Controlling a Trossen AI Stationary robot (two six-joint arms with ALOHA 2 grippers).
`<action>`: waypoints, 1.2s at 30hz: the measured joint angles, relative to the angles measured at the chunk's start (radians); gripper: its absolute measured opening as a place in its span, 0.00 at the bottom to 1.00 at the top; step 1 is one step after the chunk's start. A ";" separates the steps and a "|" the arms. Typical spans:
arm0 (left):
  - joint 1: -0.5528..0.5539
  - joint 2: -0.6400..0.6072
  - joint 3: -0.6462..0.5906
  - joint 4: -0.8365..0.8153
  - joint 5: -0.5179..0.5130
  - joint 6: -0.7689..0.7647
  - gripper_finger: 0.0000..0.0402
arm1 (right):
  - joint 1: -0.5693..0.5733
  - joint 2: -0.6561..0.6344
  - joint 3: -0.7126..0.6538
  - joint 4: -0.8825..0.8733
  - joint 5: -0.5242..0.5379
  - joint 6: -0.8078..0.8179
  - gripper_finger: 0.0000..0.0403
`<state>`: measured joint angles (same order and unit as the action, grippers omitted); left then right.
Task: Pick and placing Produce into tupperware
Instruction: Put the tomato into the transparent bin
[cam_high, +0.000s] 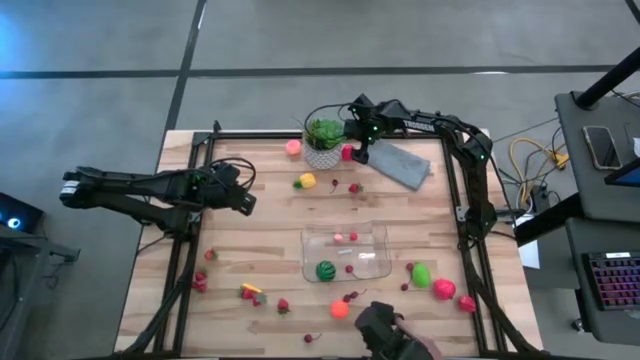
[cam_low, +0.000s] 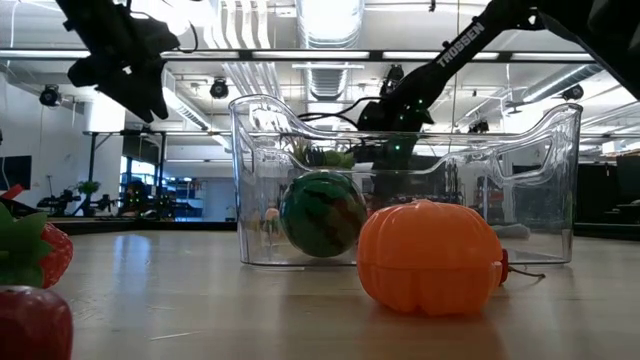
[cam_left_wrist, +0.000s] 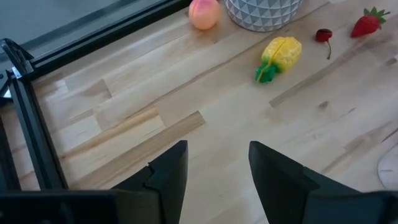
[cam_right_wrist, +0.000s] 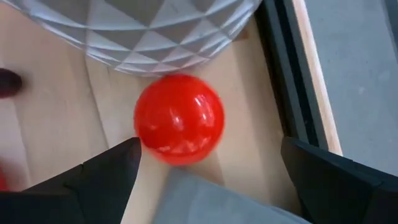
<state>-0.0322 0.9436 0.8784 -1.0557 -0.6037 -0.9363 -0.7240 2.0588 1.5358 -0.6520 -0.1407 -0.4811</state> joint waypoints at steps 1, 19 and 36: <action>0.000 -0.002 0.000 0.000 0.000 0.000 0.39 | 0.000 0.000 0.000 0.005 -0.001 0.013 0.94; 0.000 -0.009 -0.002 -0.001 0.007 0.000 0.39 | 0.003 0.027 -0.002 0.059 -0.016 0.002 0.94; 0.000 -0.008 -0.002 -0.002 0.007 0.000 0.39 | 0.022 0.027 -0.057 0.113 -0.059 0.023 0.94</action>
<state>-0.0319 0.9352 0.8761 -1.0573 -0.5968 -0.9360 -0.7025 2.0861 1.4786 -0.5392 -0.1997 -0.4578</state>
